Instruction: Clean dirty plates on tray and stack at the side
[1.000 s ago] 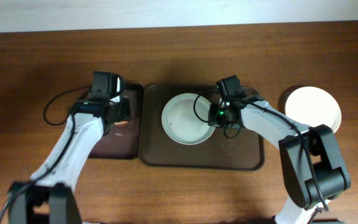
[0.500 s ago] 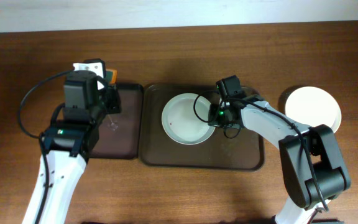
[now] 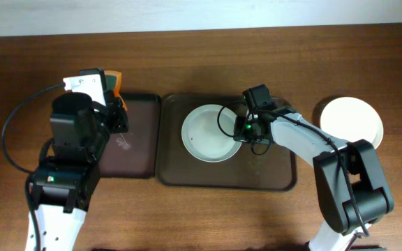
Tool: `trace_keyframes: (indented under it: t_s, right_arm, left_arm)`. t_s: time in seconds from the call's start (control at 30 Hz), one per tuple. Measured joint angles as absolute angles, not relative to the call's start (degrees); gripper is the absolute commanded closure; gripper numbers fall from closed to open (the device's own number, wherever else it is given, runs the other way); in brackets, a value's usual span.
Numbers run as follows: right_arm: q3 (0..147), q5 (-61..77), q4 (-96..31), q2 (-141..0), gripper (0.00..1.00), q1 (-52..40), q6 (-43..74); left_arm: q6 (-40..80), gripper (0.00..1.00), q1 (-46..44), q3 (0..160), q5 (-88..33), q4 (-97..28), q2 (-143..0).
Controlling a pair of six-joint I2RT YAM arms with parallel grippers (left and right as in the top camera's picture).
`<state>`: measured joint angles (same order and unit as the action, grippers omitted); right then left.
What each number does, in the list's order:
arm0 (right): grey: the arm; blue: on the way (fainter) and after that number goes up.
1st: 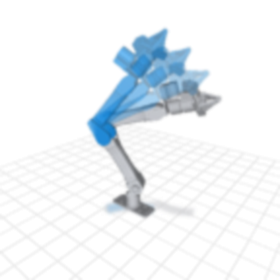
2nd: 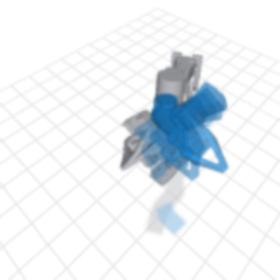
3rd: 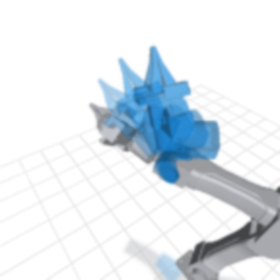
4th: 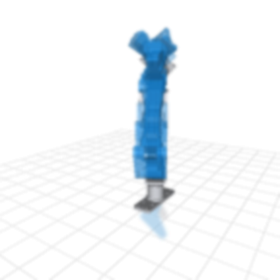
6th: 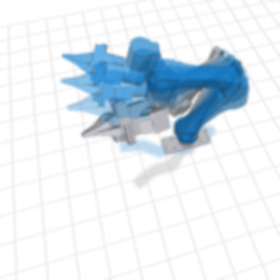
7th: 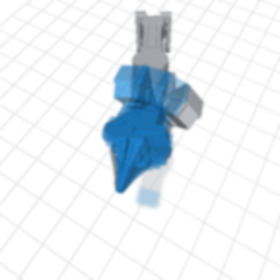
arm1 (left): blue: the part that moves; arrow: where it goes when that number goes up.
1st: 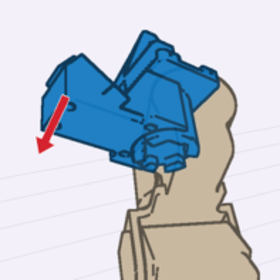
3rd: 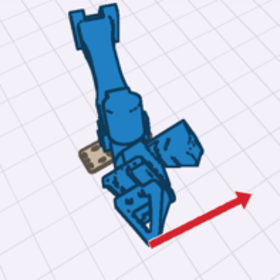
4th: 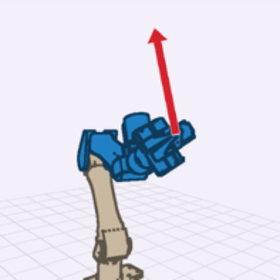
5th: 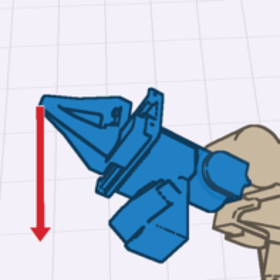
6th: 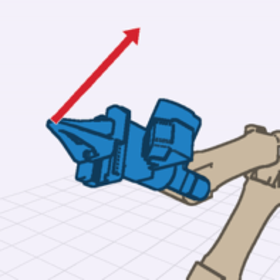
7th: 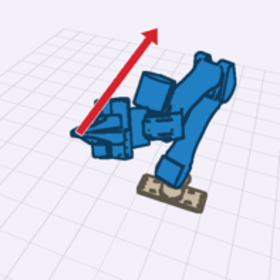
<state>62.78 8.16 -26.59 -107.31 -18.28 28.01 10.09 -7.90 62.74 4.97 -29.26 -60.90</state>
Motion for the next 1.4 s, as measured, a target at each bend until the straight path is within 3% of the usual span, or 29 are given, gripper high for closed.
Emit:
trace_keyframes:
  t_s: [0.7, 1.17, 1.4]
  right_arm:
    - [62.8, 8.2, -26.6, -107.3, 0.96, -18.3, 28.0]
    - [62.8, 8.2, -26.6, -107.3, 0.96, -18.3, 28.0]
    - [62.8, 8.2, -26.6, -107.3, 0.96, -18.3, 28.1]
  left_arm:
    - [10.1, 1.00, -7.9, 62.7, 5.0, -27.8, -58.0]
    - [10.1, 1.00, -7.9, 63.0, 4.7, -35.7, -86.9]
    - [10.1, 1.00, -7.9, 63.2, -2.3, -42.8, -97.7]
